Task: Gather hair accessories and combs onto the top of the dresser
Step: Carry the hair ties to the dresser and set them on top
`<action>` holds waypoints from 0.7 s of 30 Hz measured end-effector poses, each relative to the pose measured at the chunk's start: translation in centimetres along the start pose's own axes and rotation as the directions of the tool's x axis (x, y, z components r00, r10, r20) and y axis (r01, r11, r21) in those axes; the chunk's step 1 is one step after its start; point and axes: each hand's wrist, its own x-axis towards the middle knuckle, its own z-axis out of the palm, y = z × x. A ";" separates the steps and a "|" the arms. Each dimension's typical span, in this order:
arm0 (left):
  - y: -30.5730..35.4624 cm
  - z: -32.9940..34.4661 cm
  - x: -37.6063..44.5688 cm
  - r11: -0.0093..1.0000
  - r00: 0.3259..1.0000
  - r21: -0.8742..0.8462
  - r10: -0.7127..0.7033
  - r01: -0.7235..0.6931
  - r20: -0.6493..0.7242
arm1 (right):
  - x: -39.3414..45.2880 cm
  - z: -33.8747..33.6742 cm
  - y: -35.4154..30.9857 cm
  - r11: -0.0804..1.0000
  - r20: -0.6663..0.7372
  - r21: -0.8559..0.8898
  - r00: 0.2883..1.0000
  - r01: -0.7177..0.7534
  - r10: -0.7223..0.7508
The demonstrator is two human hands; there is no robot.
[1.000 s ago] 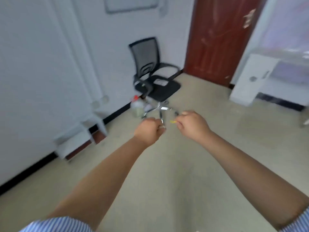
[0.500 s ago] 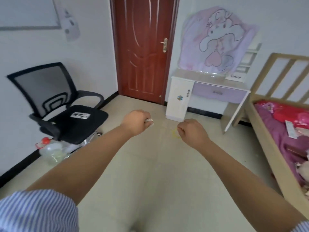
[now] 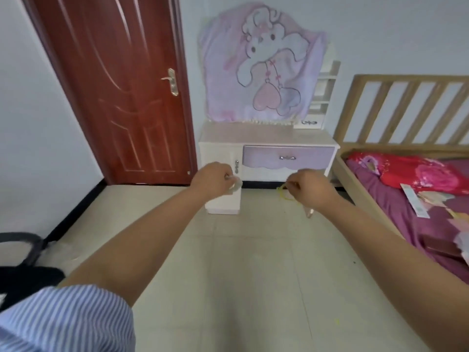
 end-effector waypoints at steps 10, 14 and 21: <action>-4.9 6.4 30.8 0.986 0.993 -0.118 -0.117 0.117 0.007 | 28.6 6.3 14.4 0.984 0.017 0.165 0.998 -0.067 0.065; -8.1 7.5 40.5 0.973 0.980 -0.125 -0.198 0.194 -0.021 | 39.9 9.7 17.8 0.960 0.109 0.248 0.988 -0.130 0.106; -17.2 10.6 58.4 0.962 0.966 -0.087 -0.258 0.258 0.003 | 59.1 19.3 22.2 0.959 0.190 0.243 0.977 -0.144 0.099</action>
